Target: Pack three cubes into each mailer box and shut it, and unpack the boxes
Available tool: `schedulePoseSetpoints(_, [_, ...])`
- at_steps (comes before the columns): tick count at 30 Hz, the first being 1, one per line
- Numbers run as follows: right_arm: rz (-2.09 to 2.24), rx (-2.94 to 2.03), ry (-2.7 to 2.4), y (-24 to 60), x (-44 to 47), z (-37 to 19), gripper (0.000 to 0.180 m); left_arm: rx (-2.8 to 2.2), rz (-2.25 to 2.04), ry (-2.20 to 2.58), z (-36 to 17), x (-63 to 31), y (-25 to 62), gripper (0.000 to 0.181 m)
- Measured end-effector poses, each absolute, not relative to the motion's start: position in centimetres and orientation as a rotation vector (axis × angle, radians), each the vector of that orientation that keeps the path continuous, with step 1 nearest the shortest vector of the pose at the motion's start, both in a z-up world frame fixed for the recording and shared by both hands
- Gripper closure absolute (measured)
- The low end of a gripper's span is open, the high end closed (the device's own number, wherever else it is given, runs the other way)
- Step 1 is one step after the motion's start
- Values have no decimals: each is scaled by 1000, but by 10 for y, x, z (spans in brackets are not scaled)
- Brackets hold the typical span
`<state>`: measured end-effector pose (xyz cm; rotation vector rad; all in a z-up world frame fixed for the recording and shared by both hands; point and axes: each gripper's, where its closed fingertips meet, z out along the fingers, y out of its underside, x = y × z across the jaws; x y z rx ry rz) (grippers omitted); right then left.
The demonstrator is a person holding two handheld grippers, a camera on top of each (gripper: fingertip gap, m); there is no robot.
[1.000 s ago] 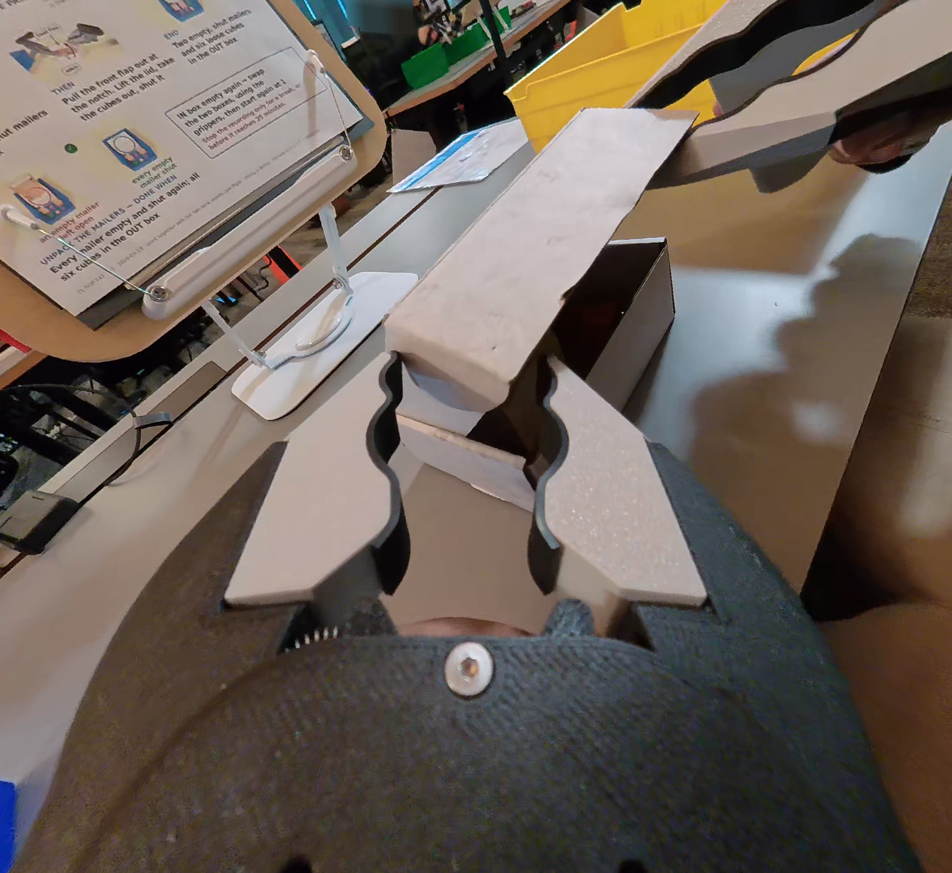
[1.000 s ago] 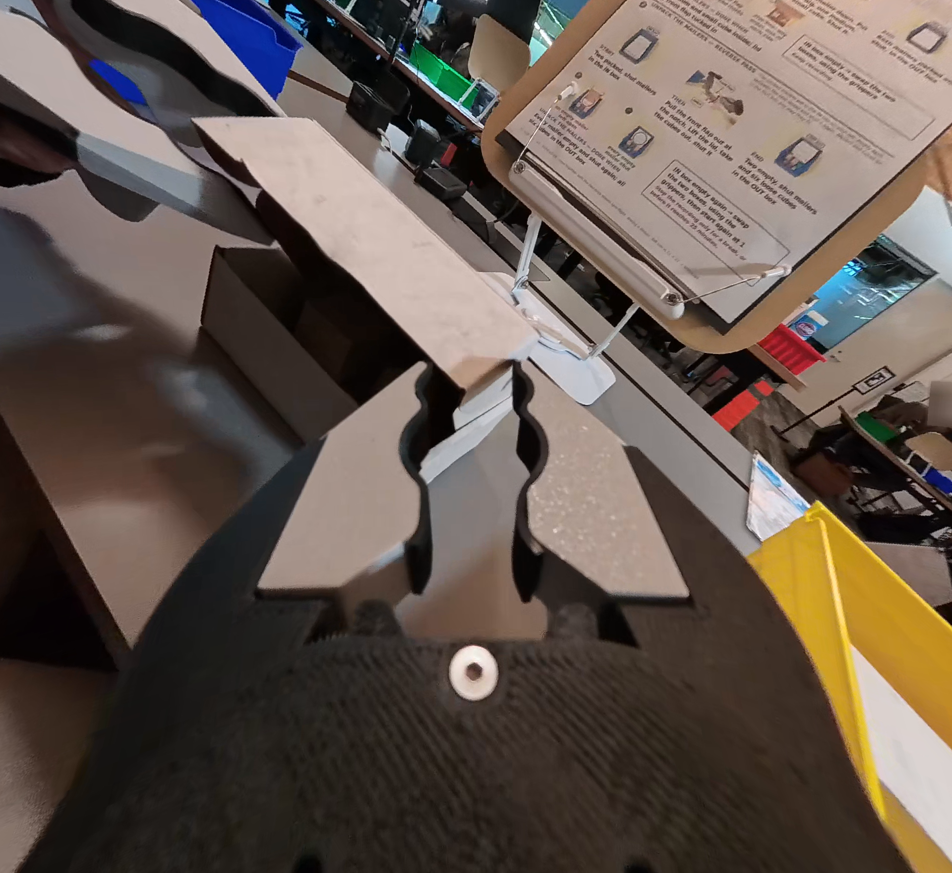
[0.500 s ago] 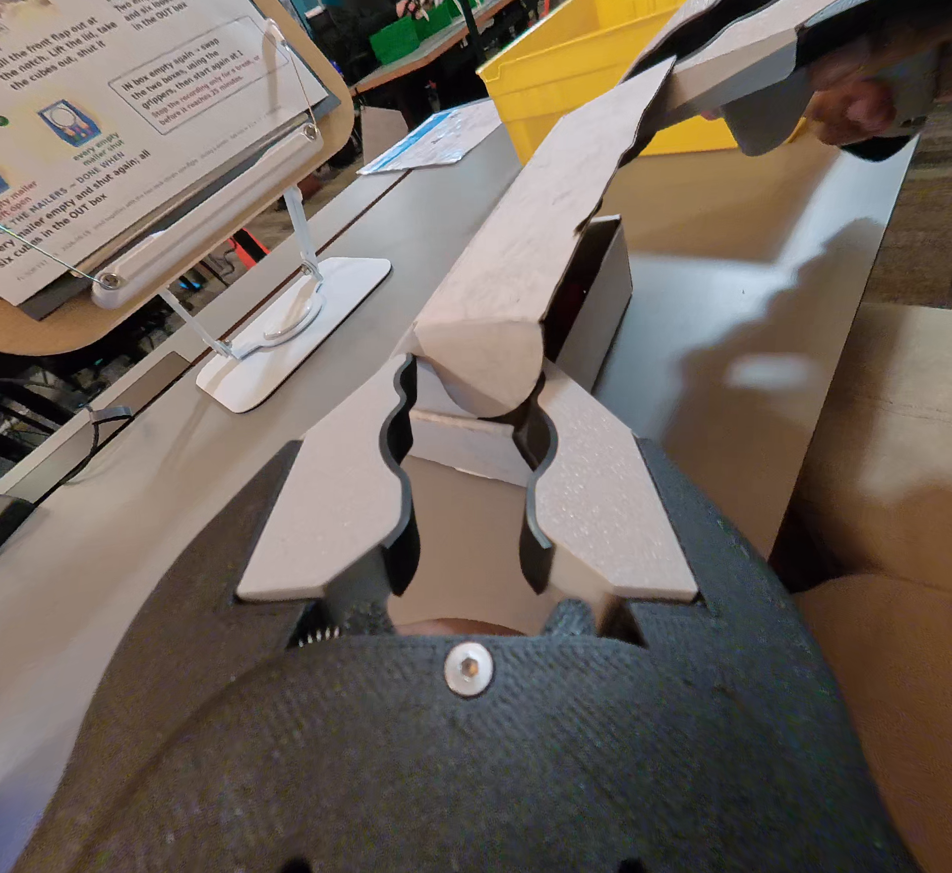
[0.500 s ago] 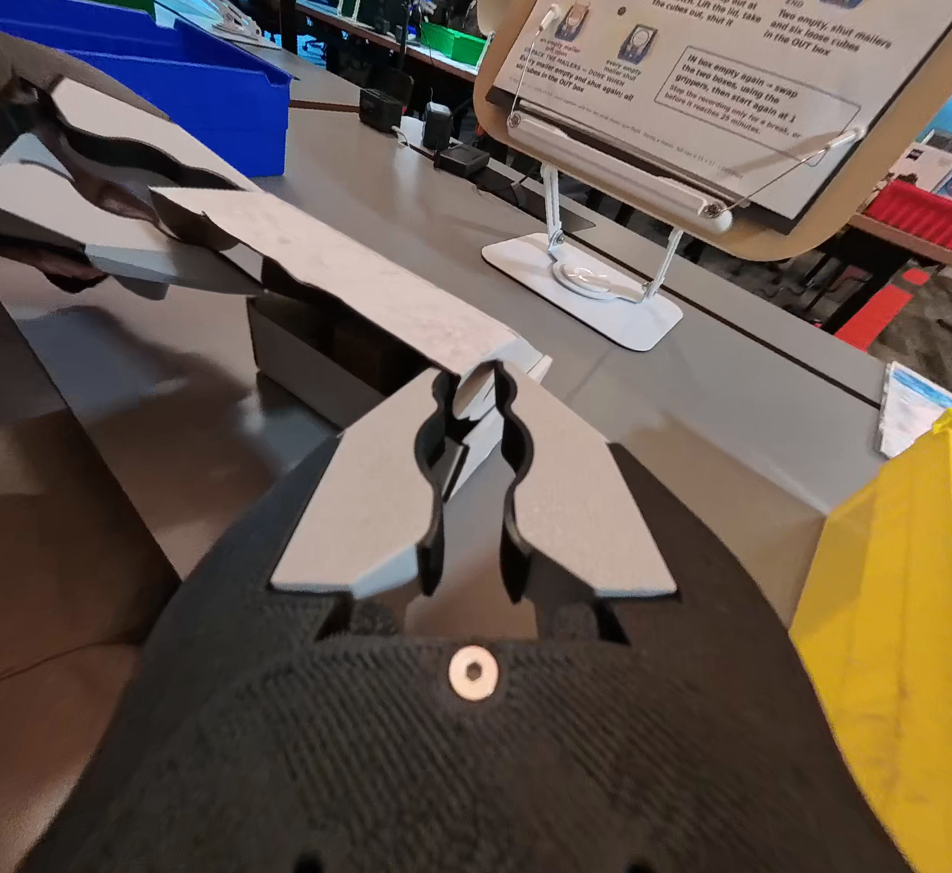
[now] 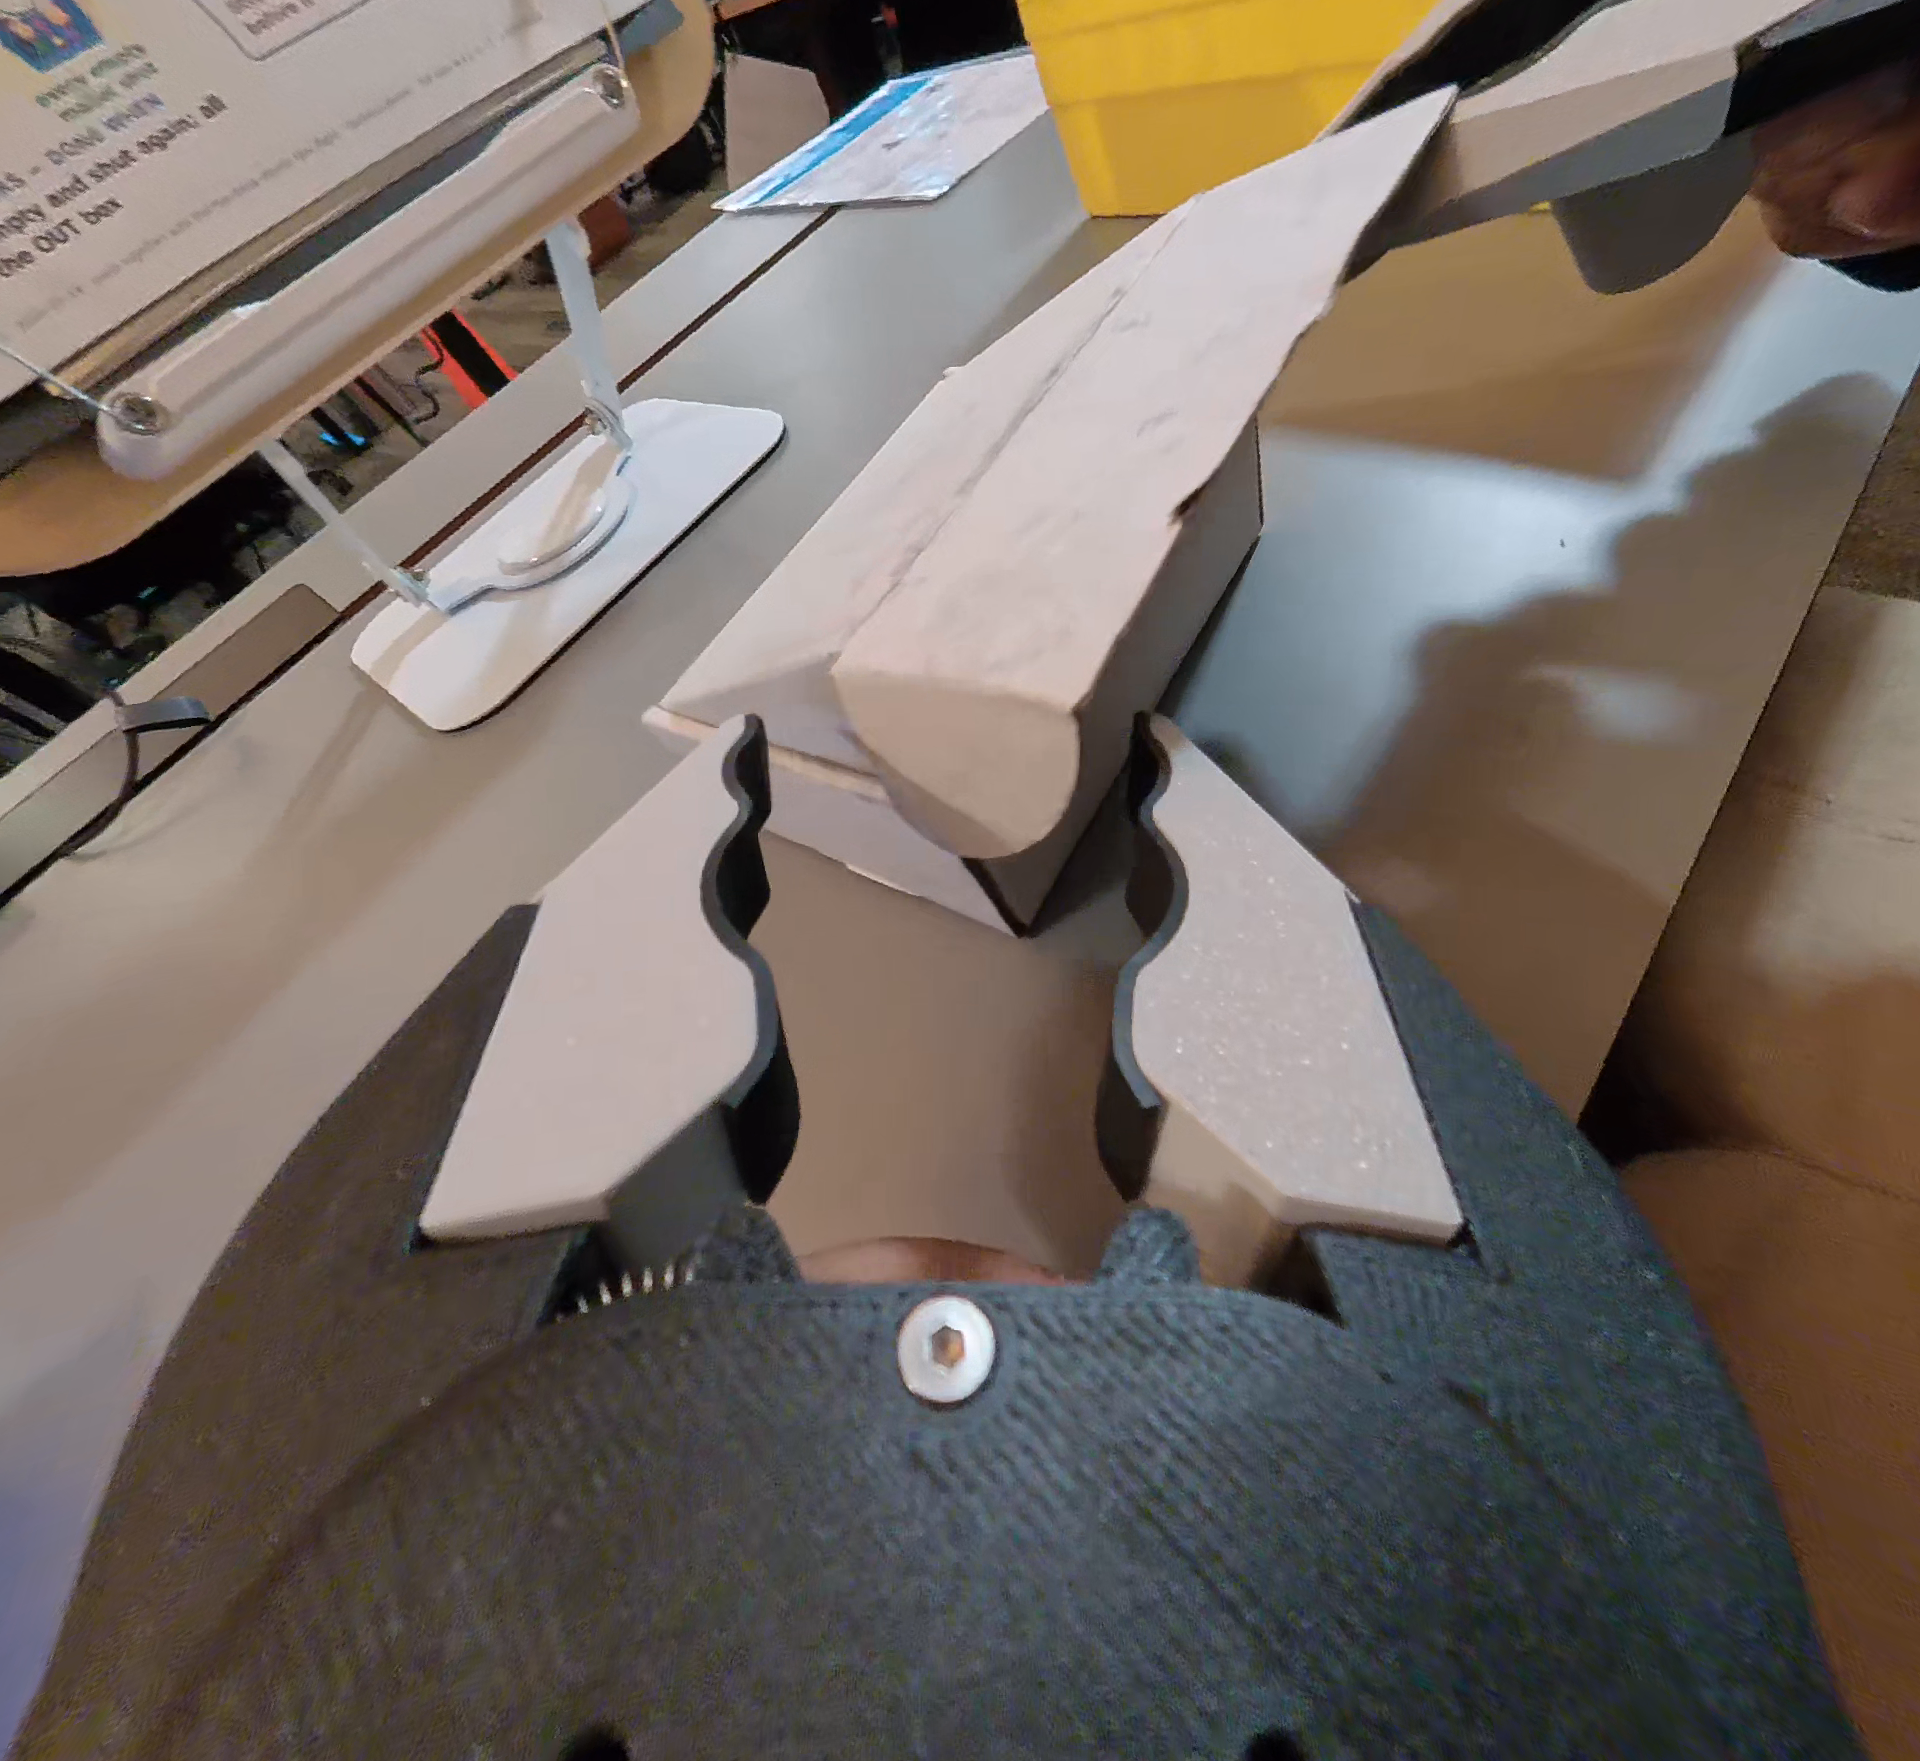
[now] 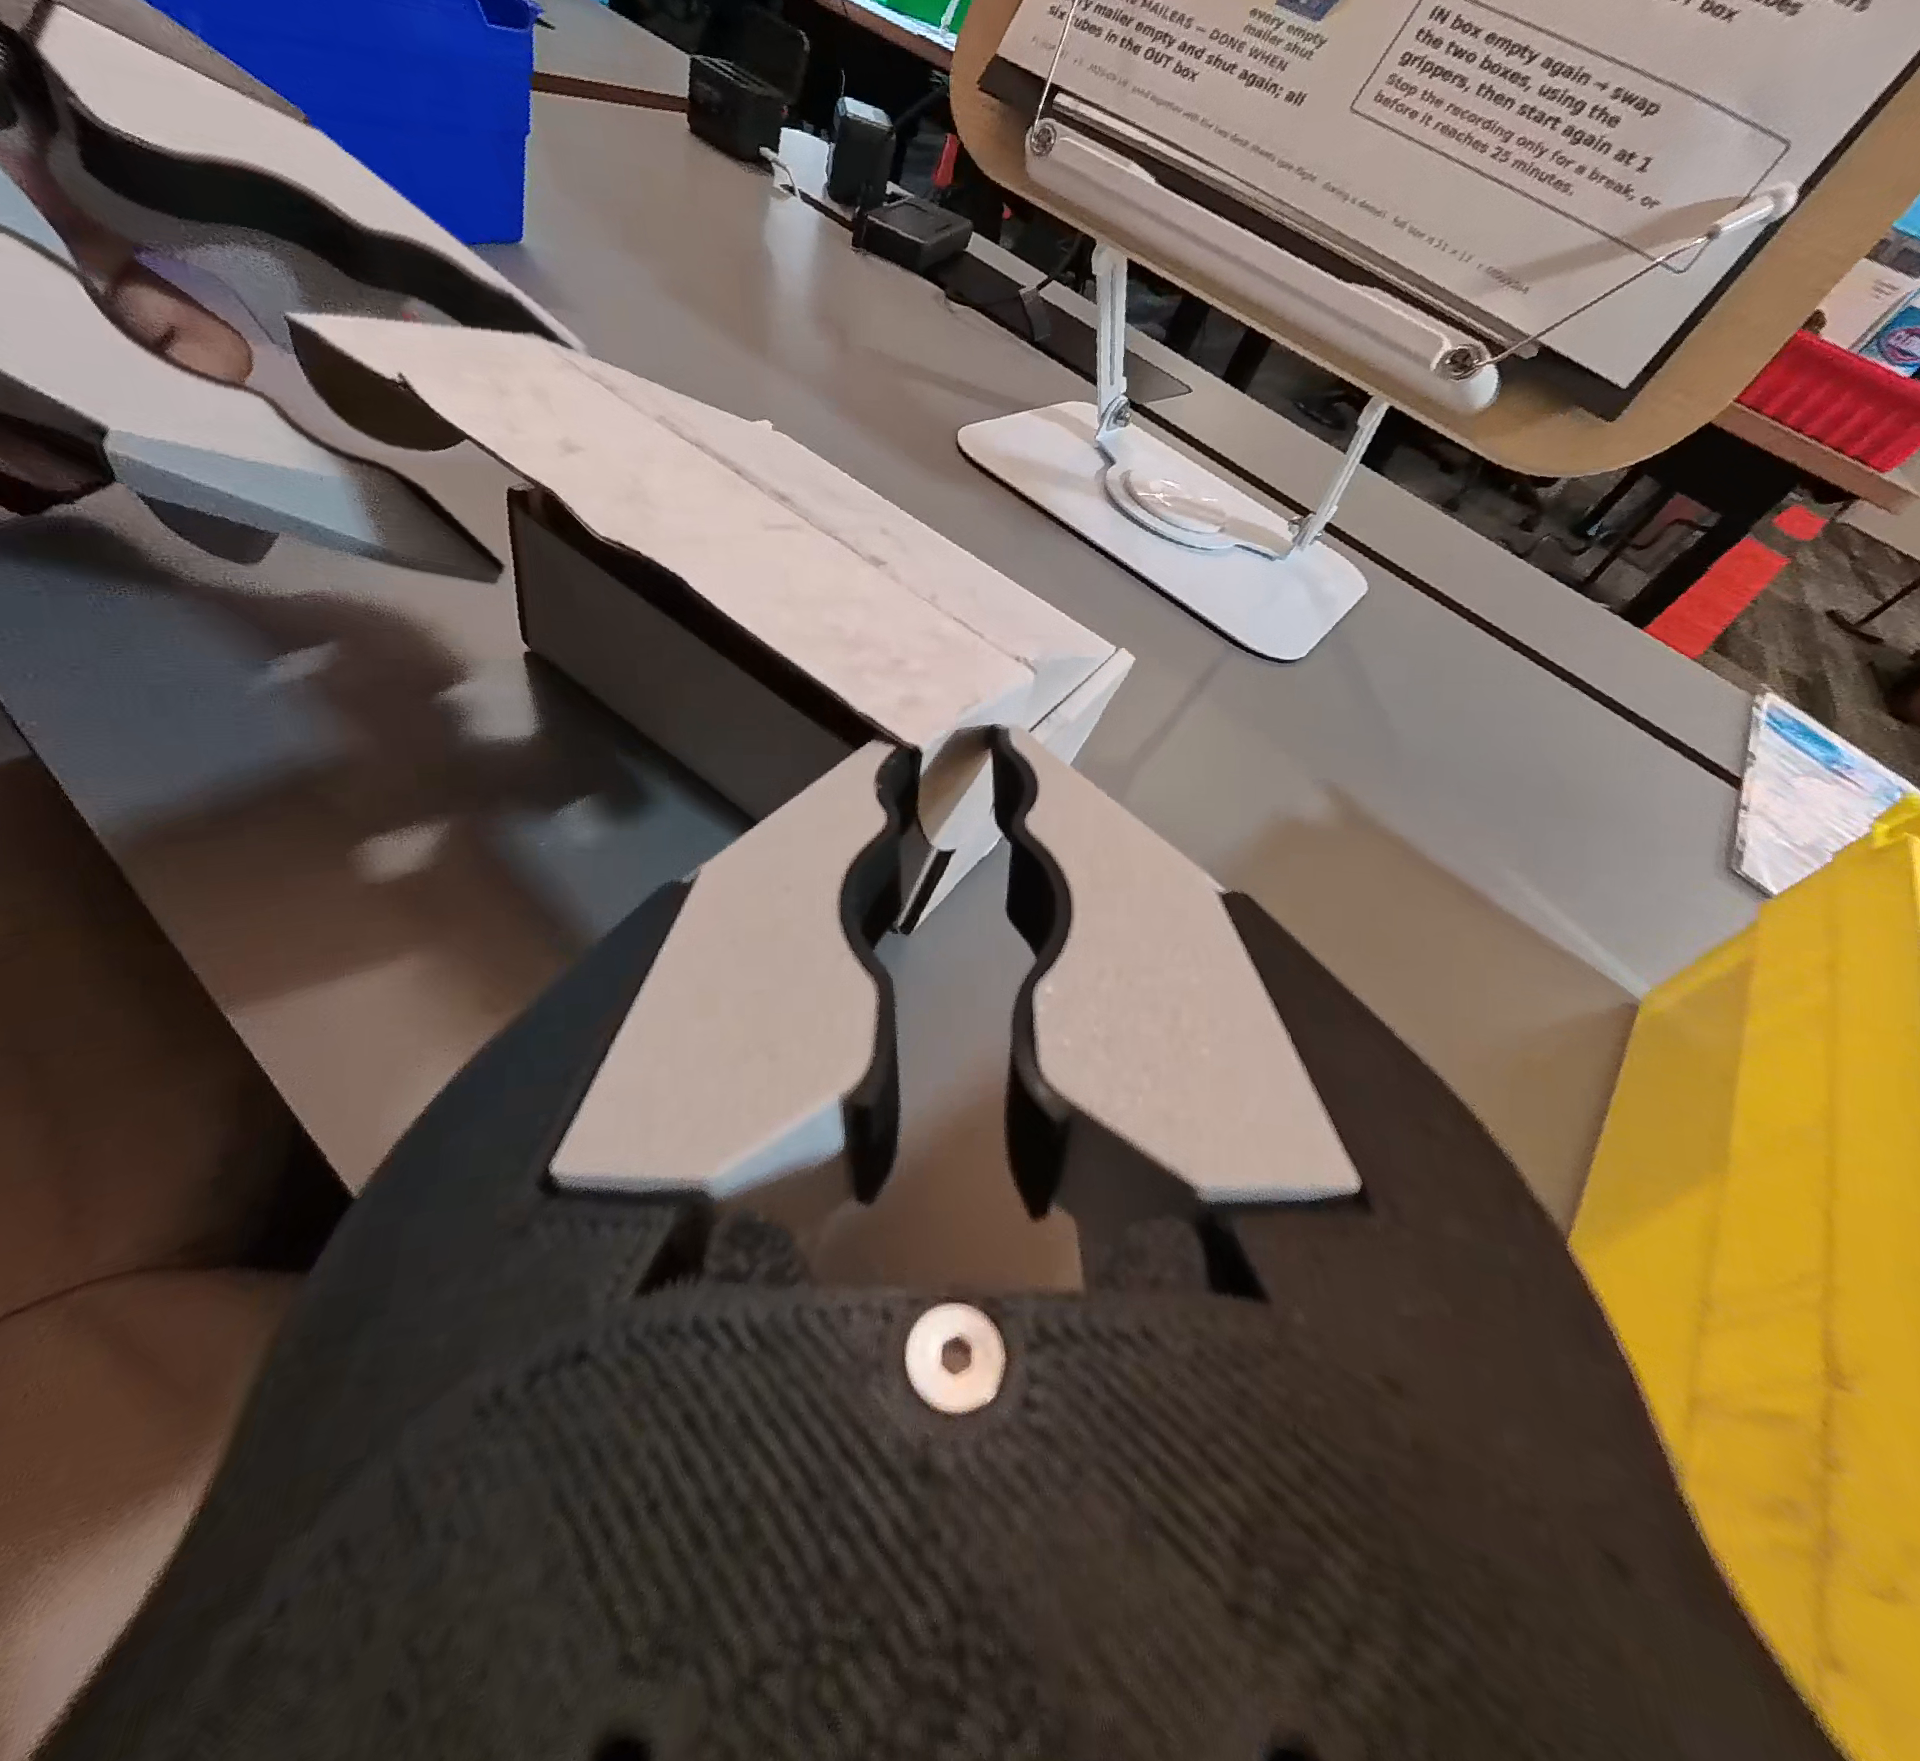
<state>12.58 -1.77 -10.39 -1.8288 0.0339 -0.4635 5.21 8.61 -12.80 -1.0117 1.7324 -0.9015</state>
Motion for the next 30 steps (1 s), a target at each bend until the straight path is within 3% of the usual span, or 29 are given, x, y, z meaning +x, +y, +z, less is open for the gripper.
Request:
schedulePoseSetpoints(16, [-462,-1835,35,-19,127,-105,168,-1102,-785,1768,-134,34,86,150])
schedulePoseSetpoints(30, [-144,-1840,223,-24,130,-109,169,-1014,-837,1842,-140,33,60,158])
